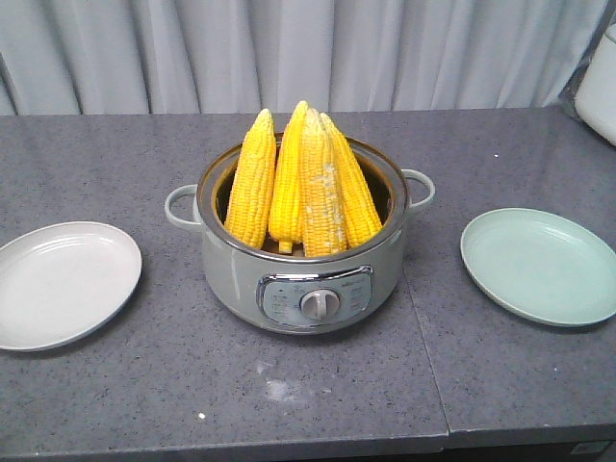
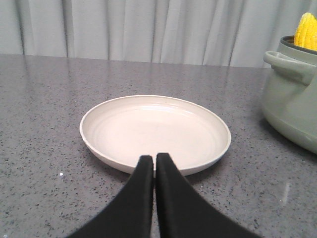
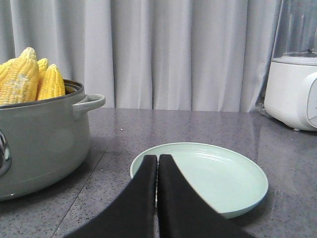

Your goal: Distribute corn equally

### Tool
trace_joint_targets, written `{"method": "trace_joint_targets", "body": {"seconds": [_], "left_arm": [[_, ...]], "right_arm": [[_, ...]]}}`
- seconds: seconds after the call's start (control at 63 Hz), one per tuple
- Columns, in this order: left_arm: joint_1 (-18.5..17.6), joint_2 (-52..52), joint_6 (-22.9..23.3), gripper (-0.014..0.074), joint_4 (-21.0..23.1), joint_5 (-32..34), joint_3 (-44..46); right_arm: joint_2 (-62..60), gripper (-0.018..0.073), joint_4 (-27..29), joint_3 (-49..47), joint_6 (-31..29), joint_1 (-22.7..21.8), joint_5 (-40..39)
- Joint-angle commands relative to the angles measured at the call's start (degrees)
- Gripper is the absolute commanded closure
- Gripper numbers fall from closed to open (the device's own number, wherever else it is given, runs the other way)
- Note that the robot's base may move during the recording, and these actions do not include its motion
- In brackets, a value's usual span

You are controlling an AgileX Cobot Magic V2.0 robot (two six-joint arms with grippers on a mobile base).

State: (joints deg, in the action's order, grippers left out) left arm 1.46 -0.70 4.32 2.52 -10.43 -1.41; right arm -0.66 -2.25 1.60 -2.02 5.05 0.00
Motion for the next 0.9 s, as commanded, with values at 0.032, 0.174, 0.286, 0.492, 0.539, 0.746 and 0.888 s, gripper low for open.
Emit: {"method": "trace_joint_targets", "body": {"seconds": [0.032, 0.174, 0.286, 0.492, 0.539, 0.746, 0.888], "left_arm": [[-0.01, -0.81, 0.15, 0.0602, 0.46, 4.05, 1.29], [-0.01, -0.81, 0.15, 0.0602, 0.46, 4.05, 1.29], [-0.01, -0.81, 0.15, 0.0602, 0.46, 4.05, 1.29], [-0.01, -0.81, 0.15, 0.0602, 0.46, 4.05, 1.29], [-0.01, -0.81, 0.15, 0.0602, 0.46, 4.05, 1.29], [-0.01, -0.81, 0.15, 0.0602, 0.46, 4.05, 1.29], [-0.01, -0.81, 0.15, 0.0602, 0.46, 4.05, 1.29]], "right_arm": [[-0.48, 0.0564, -0.47, 1.08, -0.39, -0.45, -4.67], [-0.48, 0.0564, -0.47, 1.08, -0.39, -0.45, -4.67], [-0.48, 0.0564, -0.47, 1.08, -0.39, -0.45, -4.67], [-0.48, 0.0564, -0.47, 1.08, -0.39, -0.45, -4.67], [-0.48, 0.0564, -0.47, 1.08, -0.39, -0.45, -4.67], [-0.48, 0.0564, -0.47, 1.08, -0.39, -0.45, -4.67], [-0.48, 0.0564, -0.47, 1.08, -0.39, -0.45, -4.67]]}}
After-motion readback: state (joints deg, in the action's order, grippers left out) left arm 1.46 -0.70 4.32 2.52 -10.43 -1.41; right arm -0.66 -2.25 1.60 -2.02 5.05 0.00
